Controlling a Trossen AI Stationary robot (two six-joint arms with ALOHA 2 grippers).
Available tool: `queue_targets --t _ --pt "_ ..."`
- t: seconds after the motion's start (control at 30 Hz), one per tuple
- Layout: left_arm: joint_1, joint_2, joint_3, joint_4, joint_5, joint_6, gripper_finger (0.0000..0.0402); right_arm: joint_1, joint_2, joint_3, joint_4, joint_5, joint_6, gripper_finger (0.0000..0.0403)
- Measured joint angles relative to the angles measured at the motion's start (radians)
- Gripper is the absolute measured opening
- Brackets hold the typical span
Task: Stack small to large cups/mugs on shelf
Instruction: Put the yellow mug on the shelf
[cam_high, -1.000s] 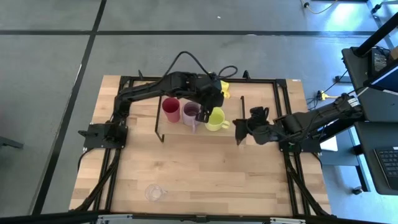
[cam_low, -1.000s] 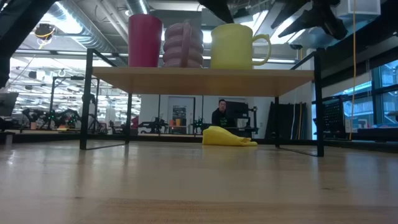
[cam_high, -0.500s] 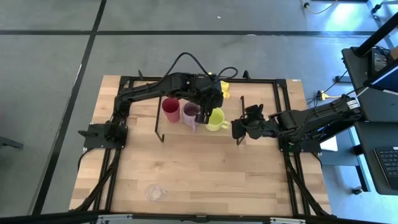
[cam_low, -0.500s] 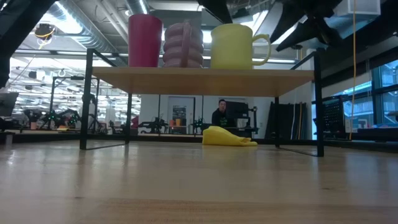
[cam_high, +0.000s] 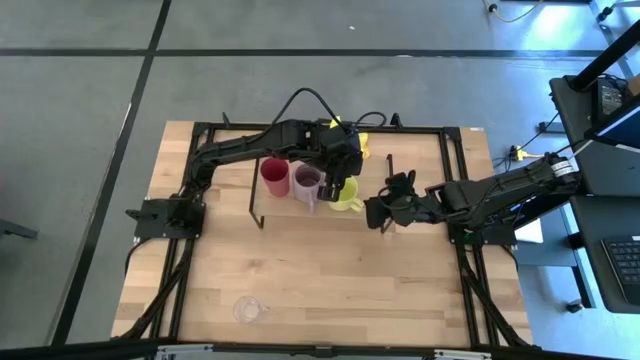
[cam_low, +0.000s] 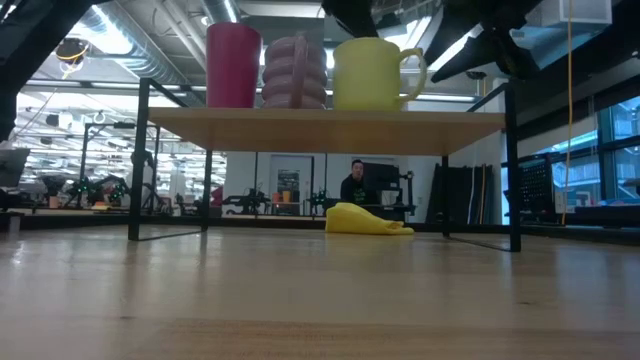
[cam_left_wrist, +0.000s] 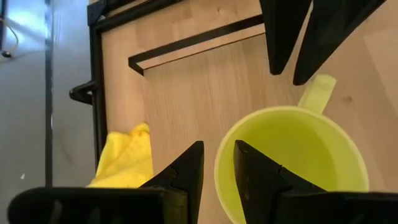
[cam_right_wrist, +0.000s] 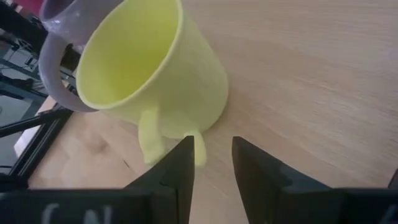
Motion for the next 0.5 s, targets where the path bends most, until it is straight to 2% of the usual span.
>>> queue_targets --t 0.5 --pt "0.011 0.020 0.002 -0.044 0.008 0.004 0.0082 0.000 0.000 0.000 0.025 0.008 -0.022 0.0110"
